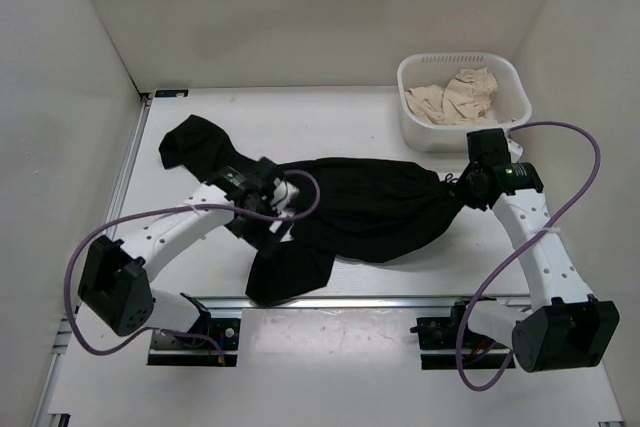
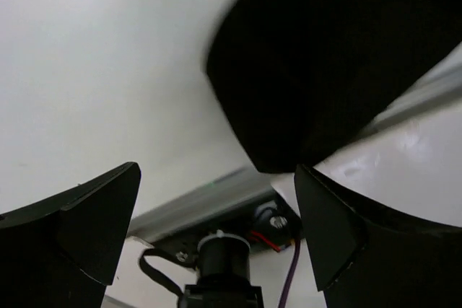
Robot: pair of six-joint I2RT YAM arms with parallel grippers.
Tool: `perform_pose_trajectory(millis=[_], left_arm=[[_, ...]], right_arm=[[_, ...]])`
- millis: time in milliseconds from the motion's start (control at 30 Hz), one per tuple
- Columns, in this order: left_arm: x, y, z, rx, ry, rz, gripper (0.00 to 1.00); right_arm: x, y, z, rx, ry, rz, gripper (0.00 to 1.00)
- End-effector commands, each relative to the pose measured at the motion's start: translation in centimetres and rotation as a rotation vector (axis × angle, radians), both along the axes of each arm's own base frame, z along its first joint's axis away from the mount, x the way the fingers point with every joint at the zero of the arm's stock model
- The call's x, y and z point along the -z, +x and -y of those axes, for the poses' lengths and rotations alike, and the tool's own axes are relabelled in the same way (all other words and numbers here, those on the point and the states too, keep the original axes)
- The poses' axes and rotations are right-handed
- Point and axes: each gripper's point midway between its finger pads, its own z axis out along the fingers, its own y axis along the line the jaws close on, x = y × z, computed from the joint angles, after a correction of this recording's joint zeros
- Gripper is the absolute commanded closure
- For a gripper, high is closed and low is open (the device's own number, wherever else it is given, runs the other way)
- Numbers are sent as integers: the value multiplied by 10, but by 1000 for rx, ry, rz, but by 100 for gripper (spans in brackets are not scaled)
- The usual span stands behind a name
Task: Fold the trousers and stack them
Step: Flatten the trousers out
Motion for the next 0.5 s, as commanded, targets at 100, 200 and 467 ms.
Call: perform_pose_trajectory(millis=[100, 200, 467], left_arm=[[51, -56, 28, 168, 12, -219, 0], [83, -48, 28, 172, 66, -213, 0], [122, -75, 17, 170, 105, -357, 86]], right_arm=[[17, -9, 8, 34, -7, -33, 100], [20, -9, 8, 35, -7, -35, 100], [16, -14, 27, 82, -55, -24, 100]])
